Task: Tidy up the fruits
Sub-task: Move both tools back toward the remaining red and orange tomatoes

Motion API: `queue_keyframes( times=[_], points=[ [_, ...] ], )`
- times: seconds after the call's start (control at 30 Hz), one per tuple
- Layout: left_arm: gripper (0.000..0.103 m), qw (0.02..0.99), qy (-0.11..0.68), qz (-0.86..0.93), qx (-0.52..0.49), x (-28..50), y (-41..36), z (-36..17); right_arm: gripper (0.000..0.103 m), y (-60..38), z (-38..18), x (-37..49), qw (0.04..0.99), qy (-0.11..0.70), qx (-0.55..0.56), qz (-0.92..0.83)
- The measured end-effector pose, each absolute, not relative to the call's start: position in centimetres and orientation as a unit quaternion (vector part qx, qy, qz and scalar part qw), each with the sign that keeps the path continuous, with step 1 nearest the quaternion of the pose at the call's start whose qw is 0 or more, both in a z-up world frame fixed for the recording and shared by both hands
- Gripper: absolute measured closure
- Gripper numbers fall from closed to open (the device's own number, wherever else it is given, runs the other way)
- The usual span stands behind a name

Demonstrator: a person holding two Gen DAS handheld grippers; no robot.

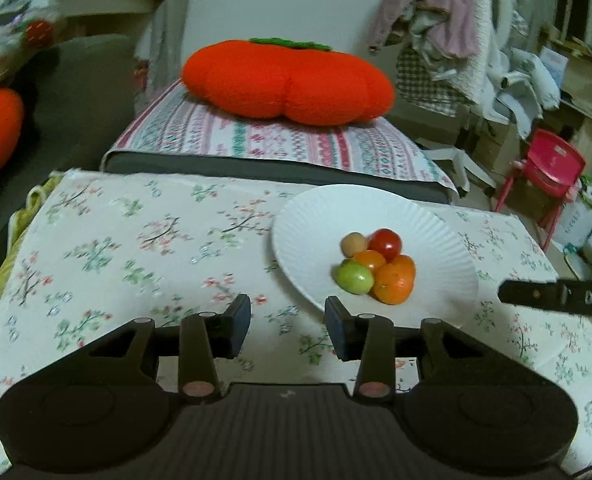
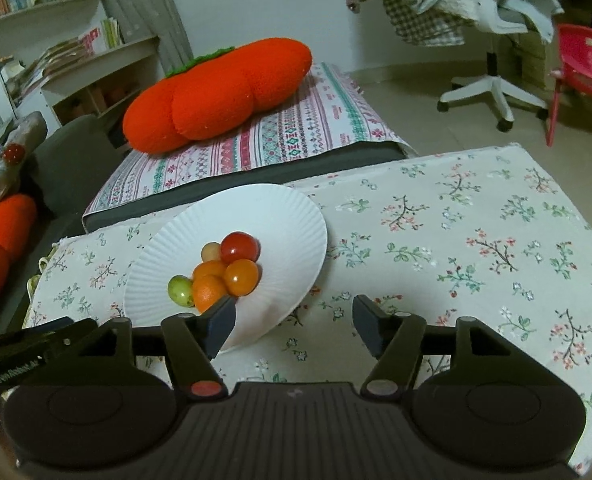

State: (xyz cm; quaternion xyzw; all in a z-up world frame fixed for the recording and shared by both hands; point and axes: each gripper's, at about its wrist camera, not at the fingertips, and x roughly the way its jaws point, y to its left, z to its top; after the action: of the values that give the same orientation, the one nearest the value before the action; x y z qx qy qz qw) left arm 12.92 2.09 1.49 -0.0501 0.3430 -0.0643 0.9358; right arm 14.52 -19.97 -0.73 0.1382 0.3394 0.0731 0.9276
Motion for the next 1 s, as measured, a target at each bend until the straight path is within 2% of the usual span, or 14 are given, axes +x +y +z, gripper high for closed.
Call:
queue_keyframes(
  times=[0.07, 0.27, 0.73, 1.0],
  points=[
    [0.077, 0.934, 0.347, -0.061, -0.063, 12.6, 2.7, 1.7, 0.035, -19.9, -0.7, 14.3, 0.927, 0.341, 0.138, 0.074],
    [0.075, 0.928, 0.362, -0.052, -0.071, 11.6, 3.6, 1.9, 0.03, -19.5, -0.7, 13.8, 0.926, 0.345, 0.127, 0.084],
    [0.068, 0.898, 0.424, -0.059, -0.102, 10.3, 4.2, -0.5, 0.025, -17.5, -0.9, 12.8, 0.92, 0.359, 0.089, 0.127],
    [0.068, 0.897, 0.429, -0.055, -0.089, 10.2, 3.8, -1.2, 0.022, -15.1, -1.0, 11.7, 0.915, 0.362, 0.02, 0.177]
  ],
)
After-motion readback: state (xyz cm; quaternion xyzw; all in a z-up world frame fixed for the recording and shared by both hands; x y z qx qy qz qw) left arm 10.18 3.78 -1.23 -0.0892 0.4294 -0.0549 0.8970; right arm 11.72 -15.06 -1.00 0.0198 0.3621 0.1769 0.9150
